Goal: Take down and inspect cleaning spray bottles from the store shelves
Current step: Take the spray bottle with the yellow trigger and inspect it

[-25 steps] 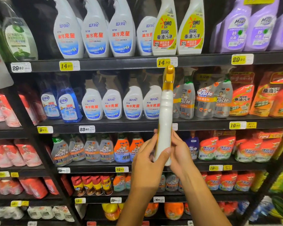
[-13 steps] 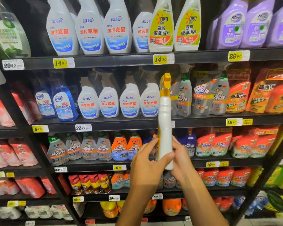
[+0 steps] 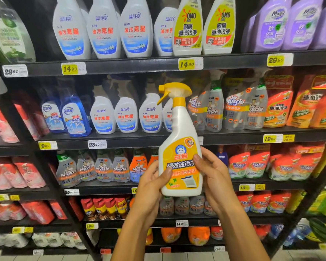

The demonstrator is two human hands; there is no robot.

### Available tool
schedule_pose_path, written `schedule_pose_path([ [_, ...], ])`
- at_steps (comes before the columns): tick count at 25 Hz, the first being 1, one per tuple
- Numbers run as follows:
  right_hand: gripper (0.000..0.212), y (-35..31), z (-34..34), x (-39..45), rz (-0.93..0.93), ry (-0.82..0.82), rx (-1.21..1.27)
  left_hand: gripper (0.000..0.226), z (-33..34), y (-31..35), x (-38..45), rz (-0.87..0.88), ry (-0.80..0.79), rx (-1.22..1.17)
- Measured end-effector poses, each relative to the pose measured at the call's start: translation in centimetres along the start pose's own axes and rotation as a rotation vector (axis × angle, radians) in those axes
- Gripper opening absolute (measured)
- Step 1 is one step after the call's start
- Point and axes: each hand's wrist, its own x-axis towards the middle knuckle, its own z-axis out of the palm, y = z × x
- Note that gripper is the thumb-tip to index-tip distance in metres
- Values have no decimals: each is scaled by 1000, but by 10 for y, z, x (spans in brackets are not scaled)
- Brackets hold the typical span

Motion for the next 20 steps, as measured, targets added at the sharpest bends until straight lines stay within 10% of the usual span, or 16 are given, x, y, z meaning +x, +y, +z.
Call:
schedule_pose_path([
  [15, 45, -7, 13, -8, -153, -50, -122, 42, -3, -19, 19, -27, 122, -103],
  [20, 36, -16, 16, -16, -227, -286, -306, 45, -7, -25, 19, -182, 86, -308],
])
